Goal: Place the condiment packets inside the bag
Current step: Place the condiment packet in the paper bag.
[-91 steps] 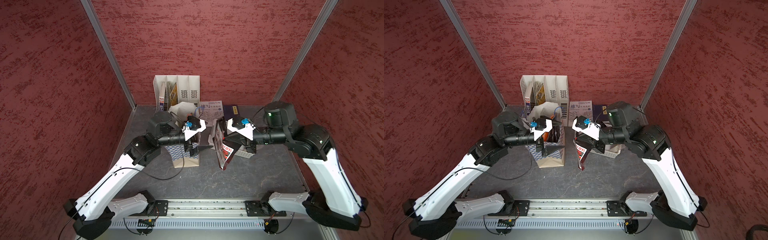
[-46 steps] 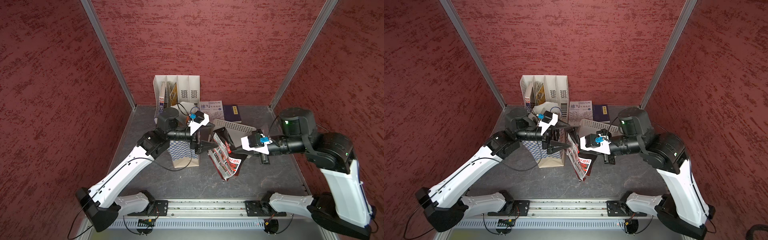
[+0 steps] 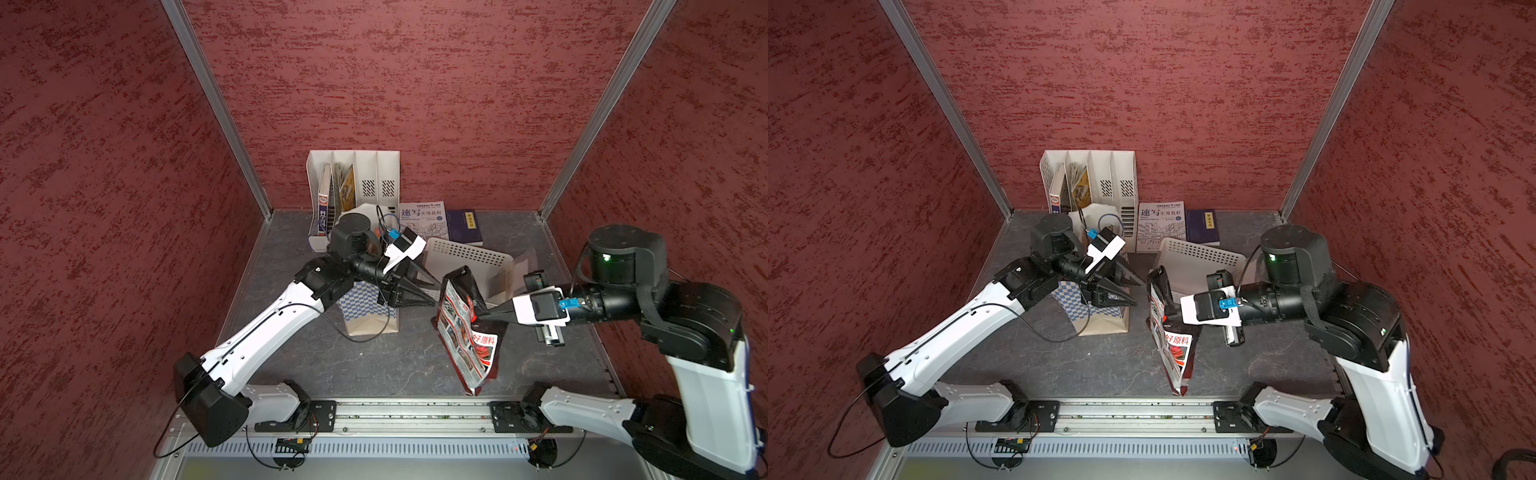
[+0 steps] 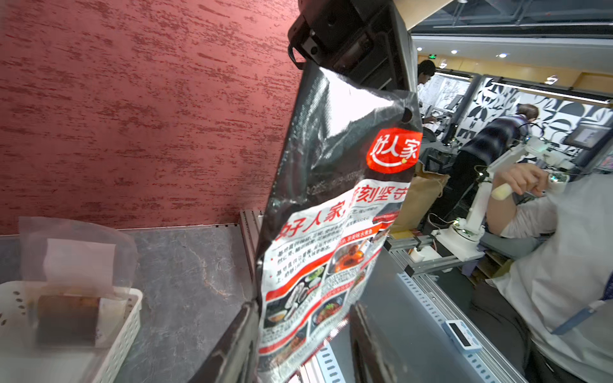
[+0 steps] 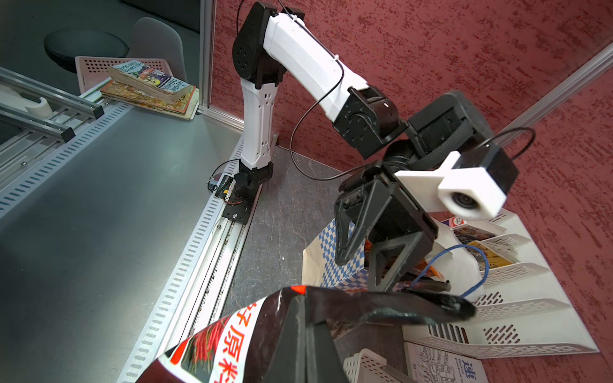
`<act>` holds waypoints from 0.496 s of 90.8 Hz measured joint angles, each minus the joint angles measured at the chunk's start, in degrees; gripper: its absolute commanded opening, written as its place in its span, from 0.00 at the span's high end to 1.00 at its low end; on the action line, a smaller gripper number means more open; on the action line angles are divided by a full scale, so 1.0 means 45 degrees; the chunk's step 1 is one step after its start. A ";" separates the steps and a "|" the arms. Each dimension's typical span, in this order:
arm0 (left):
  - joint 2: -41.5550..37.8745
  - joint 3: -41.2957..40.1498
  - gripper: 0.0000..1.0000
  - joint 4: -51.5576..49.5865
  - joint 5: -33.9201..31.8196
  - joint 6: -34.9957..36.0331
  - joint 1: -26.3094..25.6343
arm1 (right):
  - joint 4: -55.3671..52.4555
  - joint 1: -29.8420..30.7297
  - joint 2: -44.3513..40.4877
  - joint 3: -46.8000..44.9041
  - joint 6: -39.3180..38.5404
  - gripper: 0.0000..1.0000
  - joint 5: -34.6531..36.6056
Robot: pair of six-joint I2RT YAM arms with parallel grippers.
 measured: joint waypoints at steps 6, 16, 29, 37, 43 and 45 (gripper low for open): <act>0.0053 -0.0005 0.37 0.0058 0.0160 0.0039 -0.0175 | 0.0044 0.0000 -0.0073 -0.0058 0.0000 1.00 0.0000; 0.0087 -0.0005 0.37 0.0136 0.0359 0.0107 -0.0374 | 0.0058 0.0005 -0.0097 -0.0058 -0.0005 1.00 -0.0160; 0.0393 -0.0005 0.36 0.0500 0.0607 0.0112 -0.0554 | 0.0058 0.0005 -0.0068 -0.0063 -0.0005 1.00 -0.0219; 0.0612 -0.0005 0.36 0.0724 0.0675 0.0112 -0.0670 | 0.0063 0.0005 -0.0068 -0.0073 -0.0010 1.00 -0.0272; 0.0743 -0.0005 0.38 0.0816 0.0709 0.0112 -0.0690 | 0.0078 0.0005 -0.0068 -0.0073 -0.0010 1.00 -0.0350; 0.0787 -0.0005 0.40 0.0840 0.0709 0.0112 -0.0690 | 0.0087 0.0005 -0.0073 -0.0073 -0.0005 1.00 -0.0374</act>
